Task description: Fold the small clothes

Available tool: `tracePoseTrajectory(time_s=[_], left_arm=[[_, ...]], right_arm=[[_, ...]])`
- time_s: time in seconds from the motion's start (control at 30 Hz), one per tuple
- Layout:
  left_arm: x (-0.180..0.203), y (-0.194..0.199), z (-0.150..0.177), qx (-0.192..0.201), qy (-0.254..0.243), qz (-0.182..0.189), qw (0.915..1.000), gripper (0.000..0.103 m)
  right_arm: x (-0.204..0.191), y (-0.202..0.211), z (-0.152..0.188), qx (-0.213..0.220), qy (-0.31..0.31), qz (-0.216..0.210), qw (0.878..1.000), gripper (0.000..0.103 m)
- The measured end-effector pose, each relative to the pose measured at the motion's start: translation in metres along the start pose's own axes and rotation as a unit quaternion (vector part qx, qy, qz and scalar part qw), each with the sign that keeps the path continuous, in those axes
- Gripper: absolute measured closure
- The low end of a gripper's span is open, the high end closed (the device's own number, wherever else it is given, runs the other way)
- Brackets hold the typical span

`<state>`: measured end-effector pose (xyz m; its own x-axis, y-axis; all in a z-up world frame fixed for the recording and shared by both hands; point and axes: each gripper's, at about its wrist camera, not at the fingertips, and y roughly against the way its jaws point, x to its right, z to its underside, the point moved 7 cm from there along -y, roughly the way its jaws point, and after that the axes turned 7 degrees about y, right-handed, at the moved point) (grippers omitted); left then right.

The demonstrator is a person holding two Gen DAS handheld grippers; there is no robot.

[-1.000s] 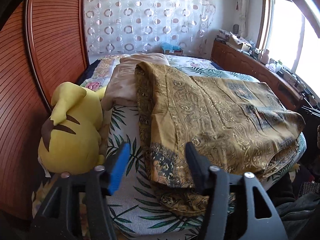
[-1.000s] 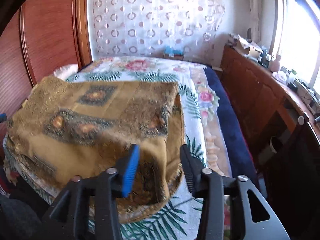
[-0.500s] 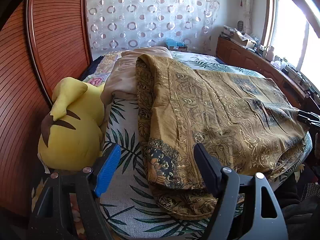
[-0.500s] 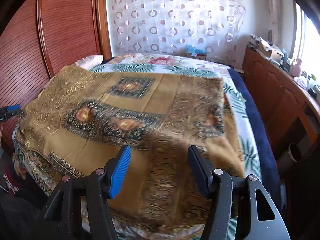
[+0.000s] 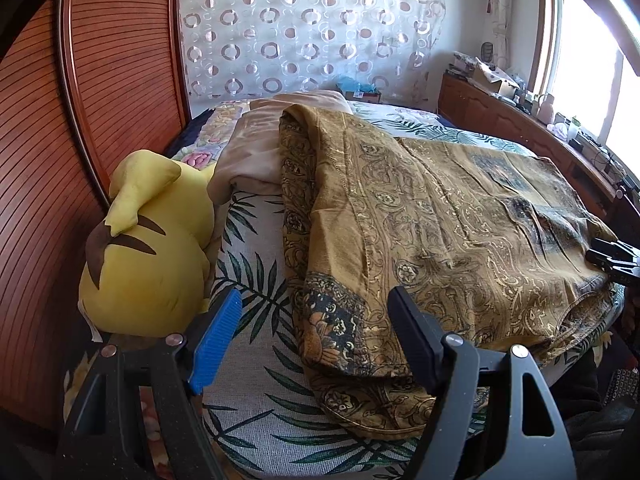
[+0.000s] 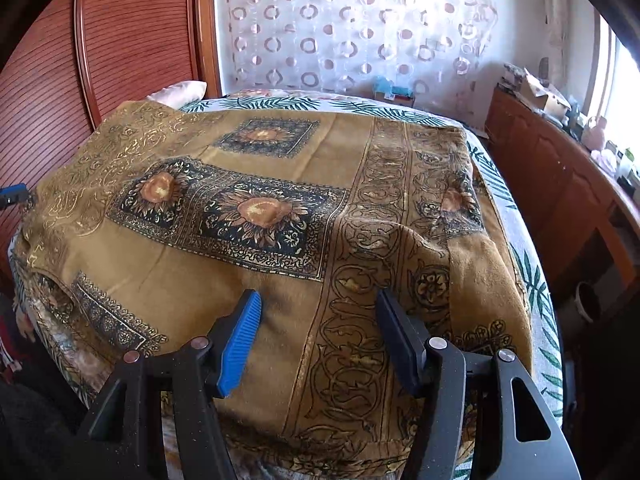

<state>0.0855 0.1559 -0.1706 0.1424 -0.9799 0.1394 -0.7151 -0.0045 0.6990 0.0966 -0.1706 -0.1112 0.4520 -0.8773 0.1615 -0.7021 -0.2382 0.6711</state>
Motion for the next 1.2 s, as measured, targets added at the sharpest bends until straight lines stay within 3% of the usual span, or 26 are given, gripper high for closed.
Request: tracePoseTrajectory(time_s=[0.57, 0.67, 0.93, 1.0, 1.1, 1.2], left_arm=[[-0.018, -0.017, 0.020, -0.021, 0.026, -0.002, 0.9994, 0.028], [-0.013, -0.018, 0.021, -0.023, 0.021, 0.015, 0.9994, 0.044], [-0.010, -0.026, 0.023, -0.028, 0.024, 0.025, 0.9990, 0.056], [-0.005, -0.026, 0.023, -0.029, 0.020, 0.037, 0.9987, 0.078], [0.002, -0.024, 0.022, -0.030, 0.008, 0.048, 0.9984, 0.097], [0.012, -0.015, 0.015, -0.013, 0.007, 0.063, 0.9979, 0.098]], right_arm=[[-0.005, 0.001, 0.014, 0.019, 0.003, 0.005, 1.000, 0.038], [-0.005, 0.001, 0.016, 0.022, 0.003, 0.005, 1.000, 0.038], [-0.005, 0.002, 0.016, 0.023, 0.003, 0.005, 1.000, 0.038], [-0.005, 0.003, 0.016, 0.024, 0.003, 0.005, 1.000, 0.037], [-0.005, 0.003, 0.016, 0.025, 0.003, 0.005, 1.000, 0.037], [-0.006, 0.003, 0.016, 0.026, 0.003, 0.005, 1.000, 0.037]])
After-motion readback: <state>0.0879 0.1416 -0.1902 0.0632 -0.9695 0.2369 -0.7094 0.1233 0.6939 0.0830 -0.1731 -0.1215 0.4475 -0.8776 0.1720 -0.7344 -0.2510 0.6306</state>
